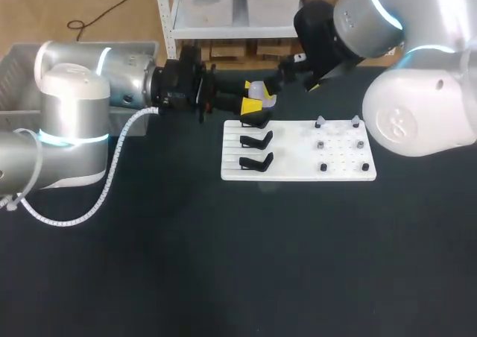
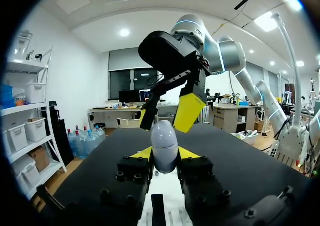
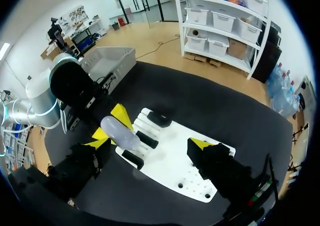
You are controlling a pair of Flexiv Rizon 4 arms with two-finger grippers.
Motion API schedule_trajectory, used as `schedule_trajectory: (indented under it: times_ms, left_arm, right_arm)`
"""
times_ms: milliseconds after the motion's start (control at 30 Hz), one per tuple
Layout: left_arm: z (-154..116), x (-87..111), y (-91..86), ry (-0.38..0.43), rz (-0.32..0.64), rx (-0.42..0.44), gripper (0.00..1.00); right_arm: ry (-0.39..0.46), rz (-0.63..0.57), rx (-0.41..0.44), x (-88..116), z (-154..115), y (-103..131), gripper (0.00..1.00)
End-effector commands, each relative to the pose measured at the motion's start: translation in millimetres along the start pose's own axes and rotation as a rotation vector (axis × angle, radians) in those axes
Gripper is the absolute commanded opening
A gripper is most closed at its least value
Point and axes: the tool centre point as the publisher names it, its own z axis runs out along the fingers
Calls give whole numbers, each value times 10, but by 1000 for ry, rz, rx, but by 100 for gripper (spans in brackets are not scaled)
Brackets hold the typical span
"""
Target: Pick up each earbud case from the left stands, insert the matching earbuds, close the lid, and place the case in the box.
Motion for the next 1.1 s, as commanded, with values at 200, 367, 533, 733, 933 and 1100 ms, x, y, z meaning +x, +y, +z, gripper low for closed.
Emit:
schedule_trajectory:
  times_ms: [200,367,533,733,933,1100]
  left_arm:
    - [6,3,-10,-2,3,-2,0]
    - [6,3,-10,-2,3,-2,0]
    - [6,3,-10,-2,3,-2,0]
    - [6,3,-10,-2,3,-2,0]
    - [6,3,-10,-2,3,-2,0]
    - [6,3,-10,-2,3,-2,0]
  right_arm:
    - [-37,0,29,-98,-121,-55,100]
    - [-86,-8,45,-163,-228,-87,100]
    - [-140,-100,177,-106,-440,-104,100]
    - [-133,-182,401,47,-639,-283,100]
    - [-77,-134,496,194,-673,-507,100]
    - [-9,-60,495,312,-564,-723,100]
